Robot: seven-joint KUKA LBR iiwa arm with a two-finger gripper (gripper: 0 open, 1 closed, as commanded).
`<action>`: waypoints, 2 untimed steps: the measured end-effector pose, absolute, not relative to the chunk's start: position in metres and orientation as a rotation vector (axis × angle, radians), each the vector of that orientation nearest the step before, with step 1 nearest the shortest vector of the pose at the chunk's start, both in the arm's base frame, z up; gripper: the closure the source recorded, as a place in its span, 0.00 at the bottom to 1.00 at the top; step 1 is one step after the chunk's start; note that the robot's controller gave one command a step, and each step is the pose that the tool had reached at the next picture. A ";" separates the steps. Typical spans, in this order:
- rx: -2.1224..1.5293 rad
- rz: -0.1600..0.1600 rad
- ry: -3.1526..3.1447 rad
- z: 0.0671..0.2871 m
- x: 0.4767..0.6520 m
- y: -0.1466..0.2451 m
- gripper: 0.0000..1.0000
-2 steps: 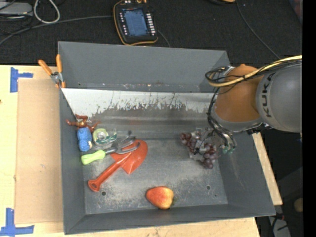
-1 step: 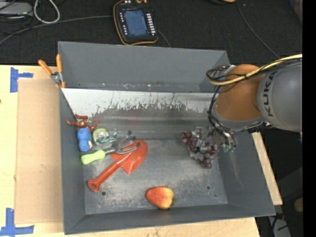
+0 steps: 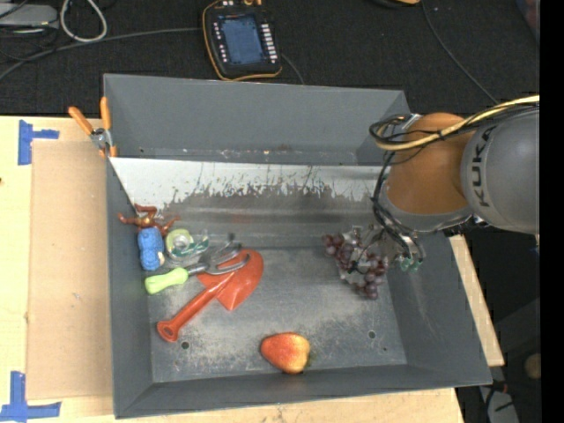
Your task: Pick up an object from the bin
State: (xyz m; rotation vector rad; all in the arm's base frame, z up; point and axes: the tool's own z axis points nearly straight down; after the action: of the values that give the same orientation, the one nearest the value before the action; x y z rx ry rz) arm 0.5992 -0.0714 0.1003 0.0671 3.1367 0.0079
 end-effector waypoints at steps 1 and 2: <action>0.067 0.009 3.138 0.110 0.599 -0.071 1.00; 0.067 0.009 3.138 0.123 0.599 -0.071 1.00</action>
Offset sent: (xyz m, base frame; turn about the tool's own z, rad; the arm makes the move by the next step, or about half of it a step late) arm -0.0004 0.0001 0.0336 -0.0001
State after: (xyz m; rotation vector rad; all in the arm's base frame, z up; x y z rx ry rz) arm 0.5986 -0.0710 0.1230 0.0668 3.1384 0.0089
